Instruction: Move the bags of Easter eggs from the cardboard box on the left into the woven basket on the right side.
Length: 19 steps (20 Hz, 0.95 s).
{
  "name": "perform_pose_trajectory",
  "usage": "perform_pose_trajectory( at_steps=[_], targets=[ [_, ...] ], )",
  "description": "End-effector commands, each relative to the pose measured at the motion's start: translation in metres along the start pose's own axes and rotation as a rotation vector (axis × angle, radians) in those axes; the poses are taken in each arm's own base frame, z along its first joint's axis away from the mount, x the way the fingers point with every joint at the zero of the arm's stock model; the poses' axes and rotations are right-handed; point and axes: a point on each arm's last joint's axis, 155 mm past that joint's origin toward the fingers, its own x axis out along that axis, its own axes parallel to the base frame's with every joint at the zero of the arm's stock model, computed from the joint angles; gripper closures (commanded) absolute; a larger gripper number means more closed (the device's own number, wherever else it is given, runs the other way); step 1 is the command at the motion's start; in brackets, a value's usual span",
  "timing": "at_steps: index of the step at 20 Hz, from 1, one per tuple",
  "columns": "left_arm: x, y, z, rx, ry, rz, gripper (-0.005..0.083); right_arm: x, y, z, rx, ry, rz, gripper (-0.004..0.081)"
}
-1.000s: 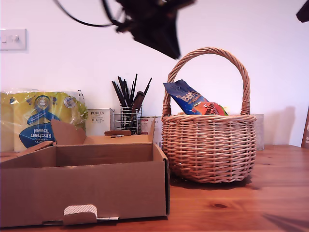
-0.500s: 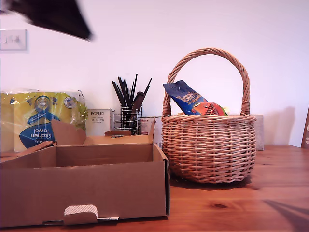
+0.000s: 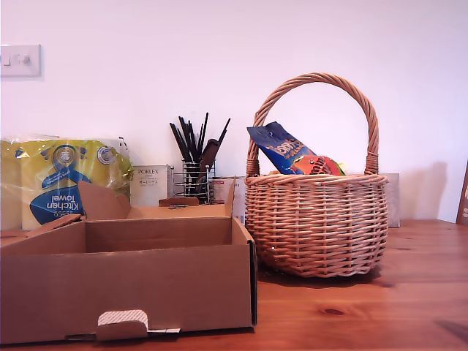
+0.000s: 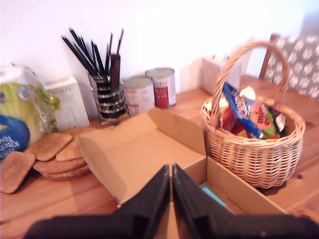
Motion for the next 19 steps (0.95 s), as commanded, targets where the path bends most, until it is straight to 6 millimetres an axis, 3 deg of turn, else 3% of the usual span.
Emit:
perform_pose_trajectory(
  at_steps=[1,6,19],
  targets=[
    [0.003,0.0,-0.008,0.0,0.026,0.003,0.0793,0.003,0.001,-0.008,0.002,0.019,0.007,0.0783],
    [0.003,0.001,-0.016,0.008,0.055,0.003,0.0793,0.003,0.0,-0.015,0.01,0.045,0.003,0.0782],
    [0.0,0.001,-0.041,0.02,0.157,0.001,0.0793,-0.011,0.0,-0.087,0.055,0.339,-0.009,0.0782]
  ],
)
